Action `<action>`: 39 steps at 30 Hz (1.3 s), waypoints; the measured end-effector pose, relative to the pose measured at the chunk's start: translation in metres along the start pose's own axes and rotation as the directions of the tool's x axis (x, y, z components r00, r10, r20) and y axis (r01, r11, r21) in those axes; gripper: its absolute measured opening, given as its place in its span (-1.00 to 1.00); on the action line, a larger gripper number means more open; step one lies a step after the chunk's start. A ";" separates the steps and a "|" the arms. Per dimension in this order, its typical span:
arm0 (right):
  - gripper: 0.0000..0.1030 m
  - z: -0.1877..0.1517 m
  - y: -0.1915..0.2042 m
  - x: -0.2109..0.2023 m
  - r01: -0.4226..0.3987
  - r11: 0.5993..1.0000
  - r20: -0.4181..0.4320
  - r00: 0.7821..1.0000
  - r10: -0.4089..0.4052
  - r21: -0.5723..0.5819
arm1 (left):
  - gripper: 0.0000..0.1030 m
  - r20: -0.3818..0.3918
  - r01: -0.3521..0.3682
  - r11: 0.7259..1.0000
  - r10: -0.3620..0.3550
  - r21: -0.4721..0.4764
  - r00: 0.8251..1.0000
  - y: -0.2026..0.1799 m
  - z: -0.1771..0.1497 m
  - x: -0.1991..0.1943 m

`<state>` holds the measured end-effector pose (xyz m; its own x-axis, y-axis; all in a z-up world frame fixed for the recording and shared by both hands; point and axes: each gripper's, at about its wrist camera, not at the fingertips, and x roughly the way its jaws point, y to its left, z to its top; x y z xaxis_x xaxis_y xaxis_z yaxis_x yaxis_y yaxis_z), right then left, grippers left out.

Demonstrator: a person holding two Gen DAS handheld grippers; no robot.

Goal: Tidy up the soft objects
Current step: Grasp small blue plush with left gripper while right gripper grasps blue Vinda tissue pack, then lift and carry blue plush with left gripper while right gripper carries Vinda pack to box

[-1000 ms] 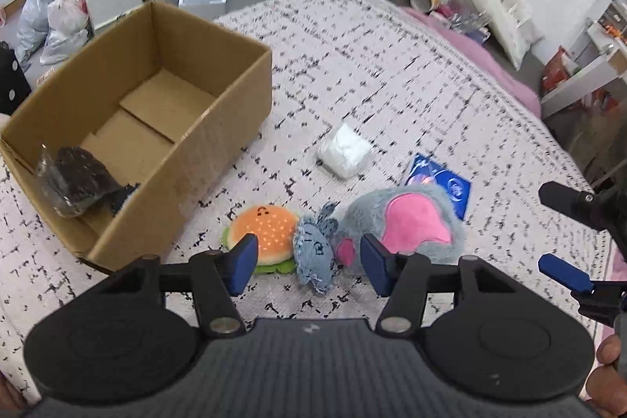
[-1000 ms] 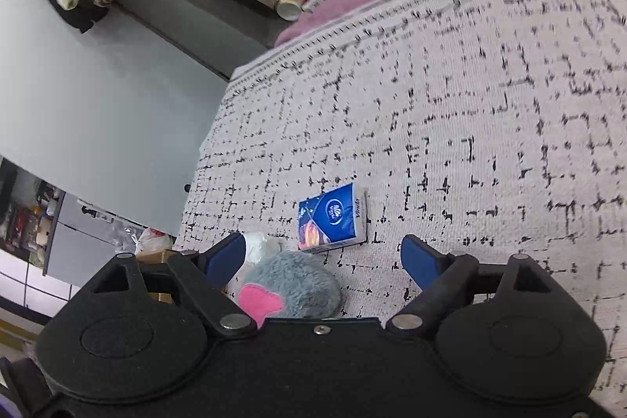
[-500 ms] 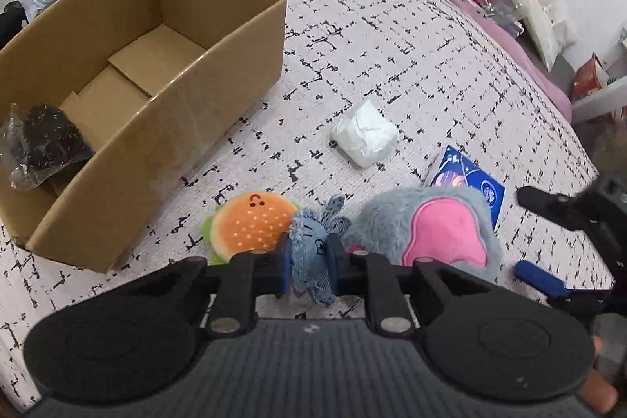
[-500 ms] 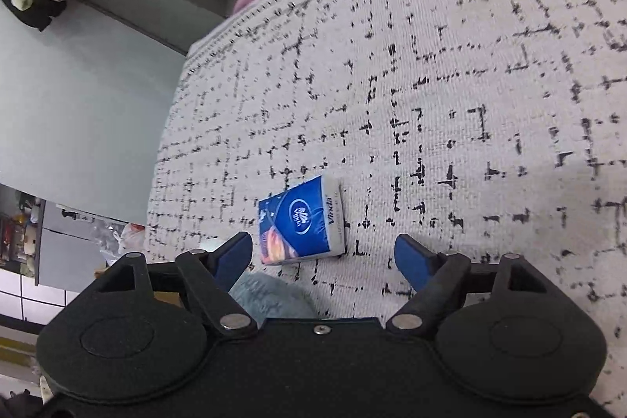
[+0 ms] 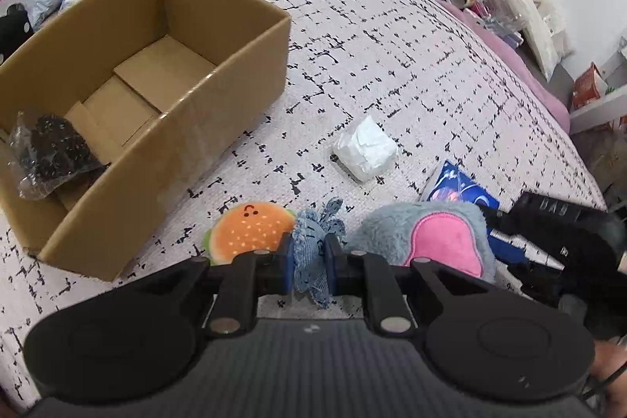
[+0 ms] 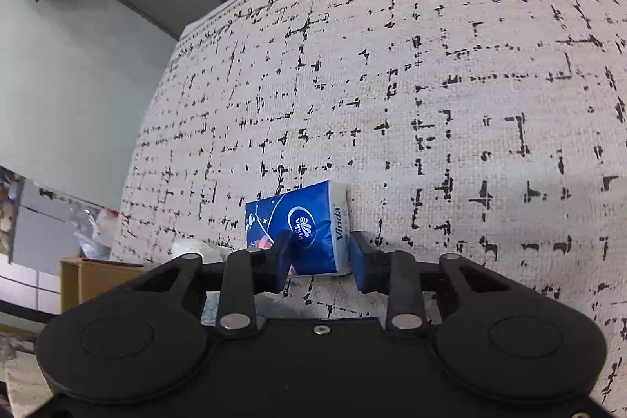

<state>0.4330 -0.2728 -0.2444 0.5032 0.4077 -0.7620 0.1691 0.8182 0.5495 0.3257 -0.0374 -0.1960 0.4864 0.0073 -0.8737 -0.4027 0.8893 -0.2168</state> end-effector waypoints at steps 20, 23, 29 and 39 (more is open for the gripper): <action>-0.65 -0.027 -0.003 -0.094 -0.018 1.000 0.198 0.980 0.021 -0.016 | -0.72 0.152 0.091 0.996 -0.092 0.016 0.984 0.019 -0.005 -0.089; -0.65 -0.030 0.002 -0.107 -0.011 0.999 0.234 0.972 0.018 -0.032 | -0.72 0.165 0.114 0.993 -0.115 0.015 0.980 0.024 -0.003 -0.100; -0.65 -0.038 0.012 -0.134 -0.009 0.997 0.310 0.950 0.033 -0.080 | -0.72 0.197 0.148 0.989 -0.149 0.021 0.969 0.041 0.000 -0.122; -0.65 -0.063 0.029 -0.159 0.005 0.991 0.357 0.933 0.044 -0.136 | -0.72 0.250 0.171 0.985 -0.173 0.030 0.953 0.066 0.013 -0.151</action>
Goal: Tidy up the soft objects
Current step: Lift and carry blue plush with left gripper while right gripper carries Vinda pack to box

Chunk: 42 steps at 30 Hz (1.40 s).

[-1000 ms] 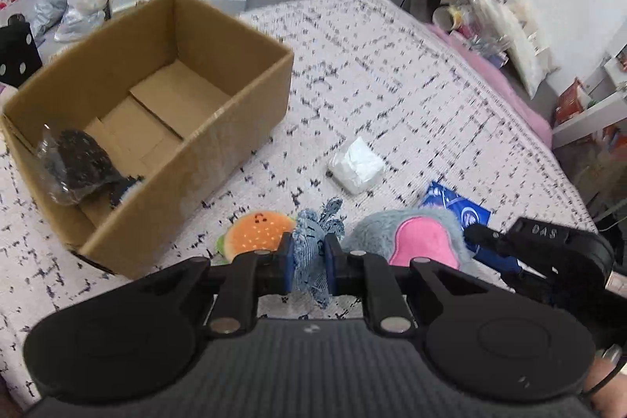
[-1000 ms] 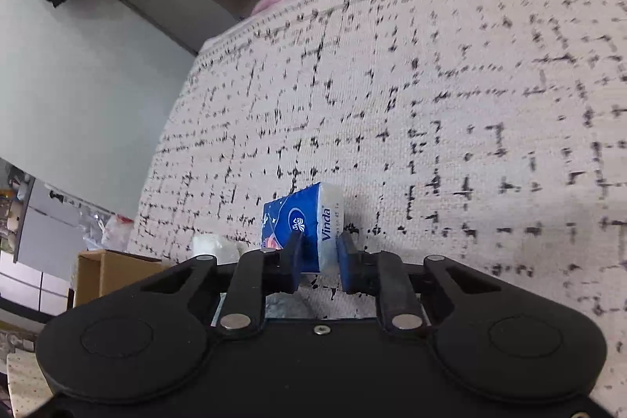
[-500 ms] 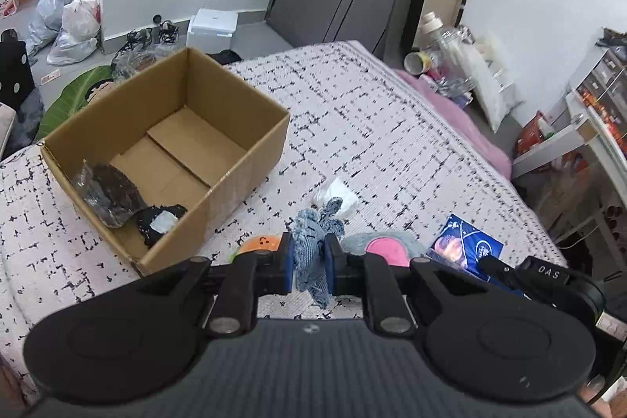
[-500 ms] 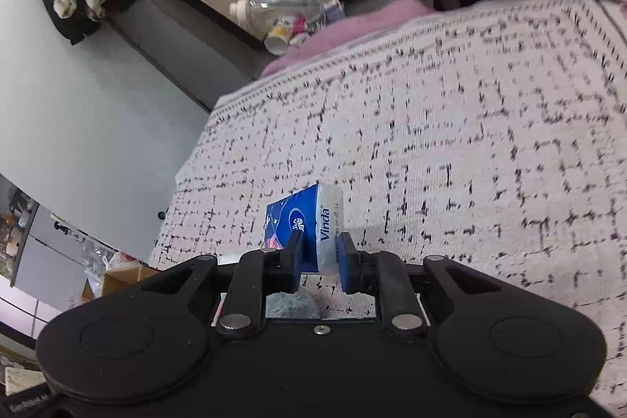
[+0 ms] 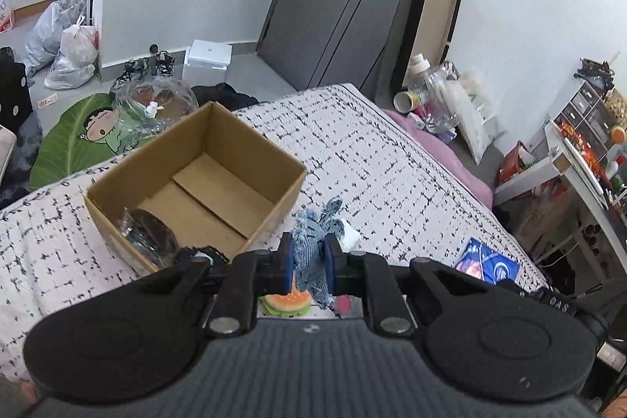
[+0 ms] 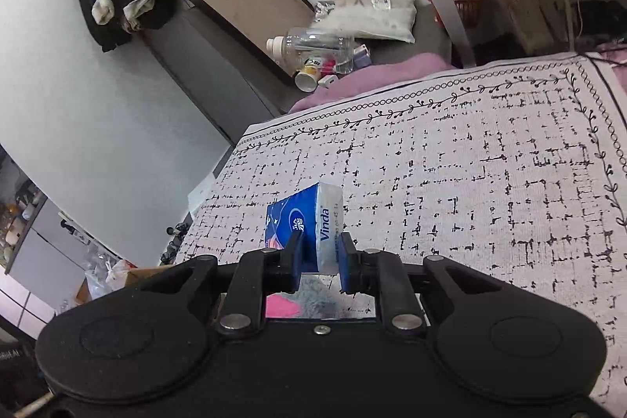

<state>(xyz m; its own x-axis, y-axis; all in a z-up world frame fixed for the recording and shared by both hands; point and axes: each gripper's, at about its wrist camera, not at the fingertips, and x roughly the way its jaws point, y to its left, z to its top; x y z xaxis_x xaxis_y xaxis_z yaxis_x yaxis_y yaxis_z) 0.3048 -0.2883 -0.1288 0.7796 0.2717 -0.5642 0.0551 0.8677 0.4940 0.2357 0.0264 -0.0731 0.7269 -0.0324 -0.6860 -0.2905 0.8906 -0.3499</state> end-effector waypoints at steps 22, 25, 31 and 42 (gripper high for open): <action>-0.66 -0.011 0.066 -0.029 -0.069 0.991 0.071 0.994 0.078 -0.116 | -0.72 0.067 0.011 0.999 -0.009 -0.031 0.998 0.059 0.034 -0.021; -0.65 -0.011 0.075 -0.025 -0.082 0.988 0.058 0.994 0.090 -0.135 | -0.72 0.067 0.006 0.999 -0.003 -0.044 0.998 0.069 0.040 -0.019; -0.66 -0.016 0.095 -0.015 -0.110 0.980 0.032 0.993 0.117 -0.167 | -0.72 0.066 -0.002 0.998 0.006 -0.062 0.998 0.084 0.048 -0.009; -0.65 -0.042 0.137 0.022 -0.165 0.958 -0.072 0.986 0.152 -0.233 | -0.71 0.015 -0.035 0.994 0.037 -0.108 0.999 0.110 0.053 0.025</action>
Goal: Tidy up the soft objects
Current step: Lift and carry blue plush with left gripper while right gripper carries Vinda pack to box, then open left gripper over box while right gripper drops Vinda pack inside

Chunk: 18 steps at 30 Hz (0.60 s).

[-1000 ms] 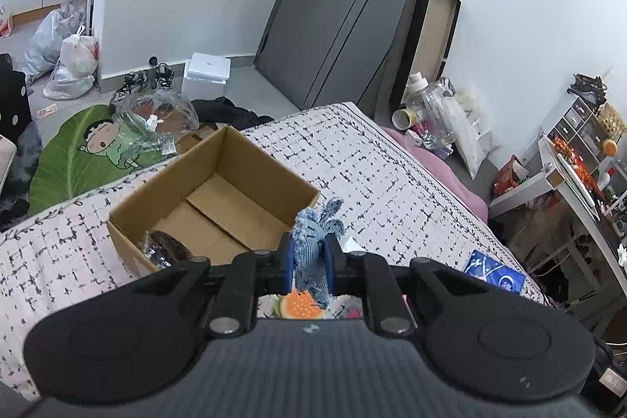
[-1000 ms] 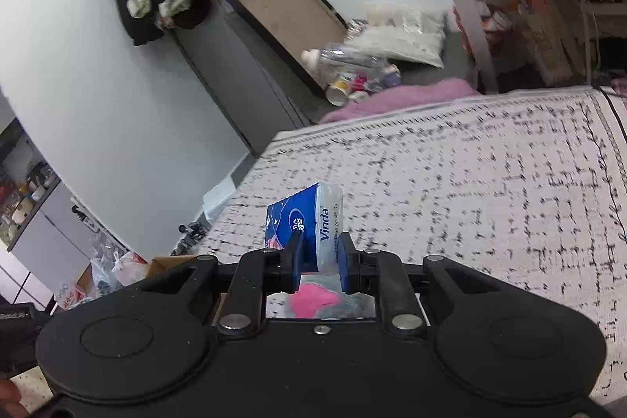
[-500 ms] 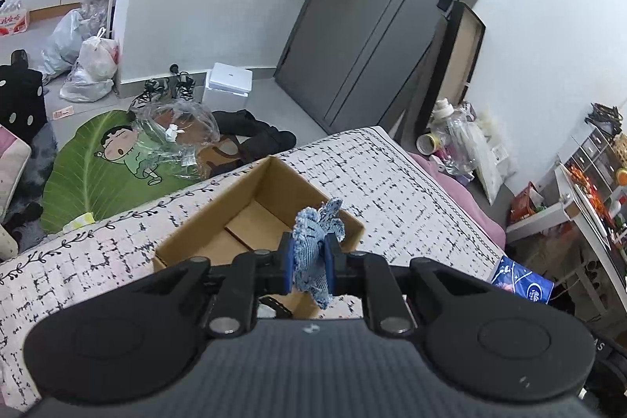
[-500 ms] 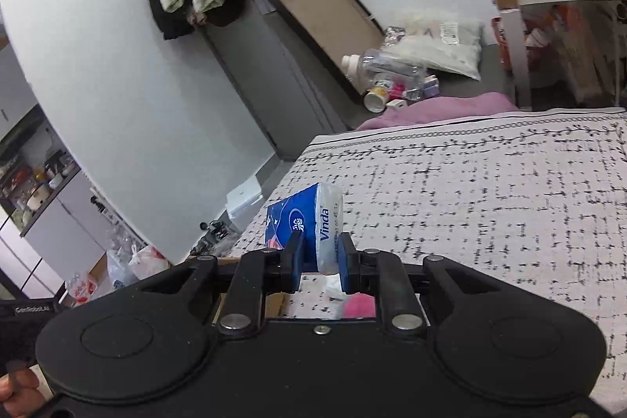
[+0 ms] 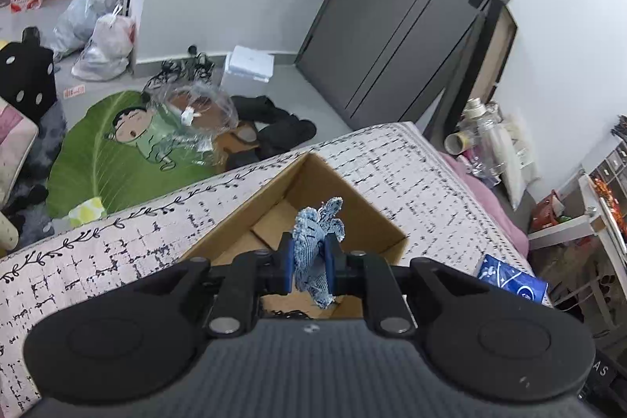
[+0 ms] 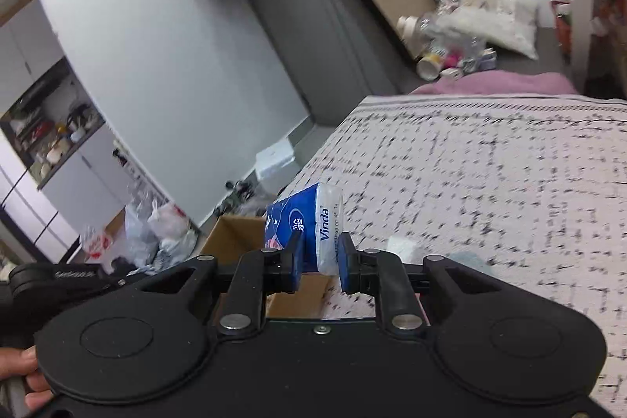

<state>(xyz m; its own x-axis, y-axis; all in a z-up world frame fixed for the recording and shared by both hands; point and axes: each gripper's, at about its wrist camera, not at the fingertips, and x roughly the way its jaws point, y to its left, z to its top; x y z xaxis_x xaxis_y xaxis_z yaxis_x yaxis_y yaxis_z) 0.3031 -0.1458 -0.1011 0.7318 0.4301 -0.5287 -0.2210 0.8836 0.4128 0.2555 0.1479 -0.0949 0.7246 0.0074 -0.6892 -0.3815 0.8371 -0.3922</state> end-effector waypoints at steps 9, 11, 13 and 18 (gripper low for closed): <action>-0.65 -0.014 0.021 0.034 -0.047 0.999 -0.082 0.996 0.046 -0.014 | -0.69 -0.056 -0.054 0.998 0.053 -0.023 0.997 0.016 -0.002 0.033; -0.65 -0.016 0.024 0.040 -0.061 0.998 -0.095 0.994 0.060 -0.009 | -0.63 -0.059 -0.088 0.996 0.087 -0.009 0.994 0.016 -0.003 0.037; -0.65 -0.016 0.026 0.045 -0.076 0.997 -0.103 0.992 0.075 -0.007 | -0.60 -0.072 -0.092 0.996 0.091 -0.008 0.993 0.017 -0.004 0.040; -0.65 -0.017 0.028 0.054 -0.142 0.989 -0.124 0.981 0.147 0.046 | -0.56 -0.100 -0.109 0.994 0.107 -0.015 0.989 0.021 -0.003 0.042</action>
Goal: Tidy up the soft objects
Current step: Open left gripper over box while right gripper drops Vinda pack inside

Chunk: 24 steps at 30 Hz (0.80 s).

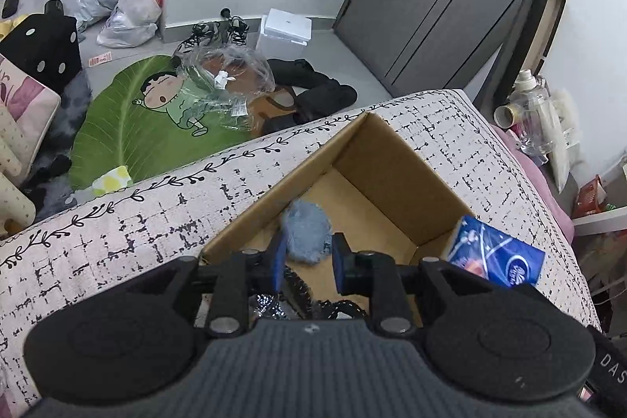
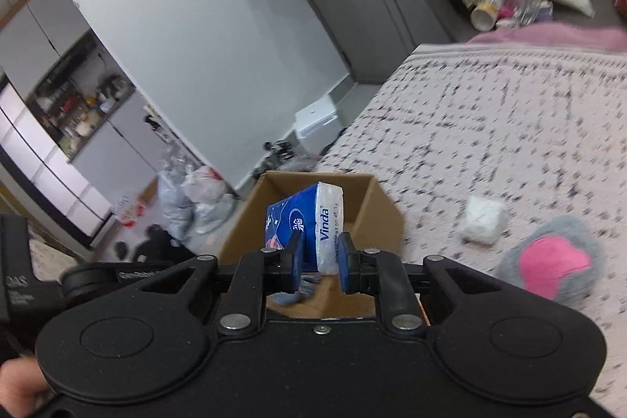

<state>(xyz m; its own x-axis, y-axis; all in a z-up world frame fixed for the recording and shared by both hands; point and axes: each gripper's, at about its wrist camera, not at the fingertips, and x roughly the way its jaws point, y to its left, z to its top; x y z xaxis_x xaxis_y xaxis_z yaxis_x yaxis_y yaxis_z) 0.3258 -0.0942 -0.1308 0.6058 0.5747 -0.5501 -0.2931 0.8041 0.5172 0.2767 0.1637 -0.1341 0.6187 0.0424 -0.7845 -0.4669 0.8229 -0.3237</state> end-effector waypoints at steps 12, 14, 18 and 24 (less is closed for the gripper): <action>0.27 0.009 0.001 -0.019 0.065 0.998 0.013 0.998 -0.065 -0.022 | -0.16 0.000 -0.055 0.998 0.055 0.004 0.998 -0.011 -0.004 -0.014; 0.38 0.014 -0.002 -0.030 0.075 0.997 0.027 0.997 -0.074 -0.017 | -0.05 0.019 -0.063 0.998 0.062 0.028 0.998 -0.016 -0.006 -0.020; 0.57 0.019 -0.010 -0.046 0.083 0.996 0.038 0.996 -0.082 -0.024 | 0.09 0.041 -0.072 0.996 0.069 0.060 0.997 -0.028 -0.010 -0.031; 0.79 0.024 -0.024 -0.071 0.140 0.989 0.061 0.989 -0.137 -0.039 | 0.28 0.055 -0.052 0.994 0.046 0.101 0.997 -0.044 -0.019 -0.044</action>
<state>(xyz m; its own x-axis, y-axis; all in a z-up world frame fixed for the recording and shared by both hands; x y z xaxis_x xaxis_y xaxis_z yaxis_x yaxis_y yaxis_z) 0.3080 -0.1575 -0.0883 0.6842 0.4486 -0.5750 -0.2341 0.8818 0.4094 0.2581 0.1148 -0.0948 0.6303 0.1119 -0.7682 -0.4324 0.8725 -0.2276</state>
